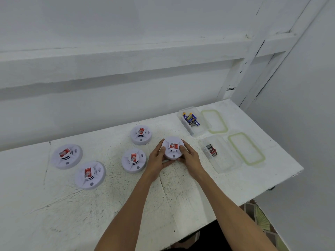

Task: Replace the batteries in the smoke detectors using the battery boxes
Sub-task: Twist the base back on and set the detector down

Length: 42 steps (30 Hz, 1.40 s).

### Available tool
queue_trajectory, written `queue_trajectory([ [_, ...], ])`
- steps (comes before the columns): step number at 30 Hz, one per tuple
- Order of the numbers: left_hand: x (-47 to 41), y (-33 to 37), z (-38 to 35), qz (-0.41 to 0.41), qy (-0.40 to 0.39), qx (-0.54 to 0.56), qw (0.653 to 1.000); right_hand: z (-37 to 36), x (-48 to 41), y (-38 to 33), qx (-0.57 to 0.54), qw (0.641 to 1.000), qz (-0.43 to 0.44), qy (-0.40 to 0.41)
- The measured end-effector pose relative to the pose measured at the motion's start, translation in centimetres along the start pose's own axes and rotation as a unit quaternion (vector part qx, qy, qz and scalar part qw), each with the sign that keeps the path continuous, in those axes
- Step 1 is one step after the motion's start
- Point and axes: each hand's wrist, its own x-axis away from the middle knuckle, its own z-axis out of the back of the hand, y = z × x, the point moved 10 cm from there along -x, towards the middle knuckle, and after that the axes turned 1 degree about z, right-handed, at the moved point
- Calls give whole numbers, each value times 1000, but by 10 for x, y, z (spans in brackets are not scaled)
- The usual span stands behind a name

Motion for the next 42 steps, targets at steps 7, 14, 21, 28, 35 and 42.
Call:
queue_trajectory([
  [7, -1, 0, 2, 1, 1, 11, 1000, -3, 2, 0, 6, 1000, -3, 2],
  [14, 3, 7, -1, -2, 10, 22, 1000, -8, 2, -10, 8, 1000, -9, 6],
  [21, 3, 68, 24, -55, 30, -7, 998, -51, -12, -45, 9, 1000, -27, -2],
  [28, 13, 137, 113, -120, 103, -113, 981, -152, -43, -43, 39, 994, -96, -37],
  [35, 27, 143, 215, -63, 250, -125, 958, -241, -44, -24, 117, 980, -111, -118],
  [42, 31, 139, 250, -15, 296, -241, 924, -264, -57, 8, 258, 954, -79, -130],
])
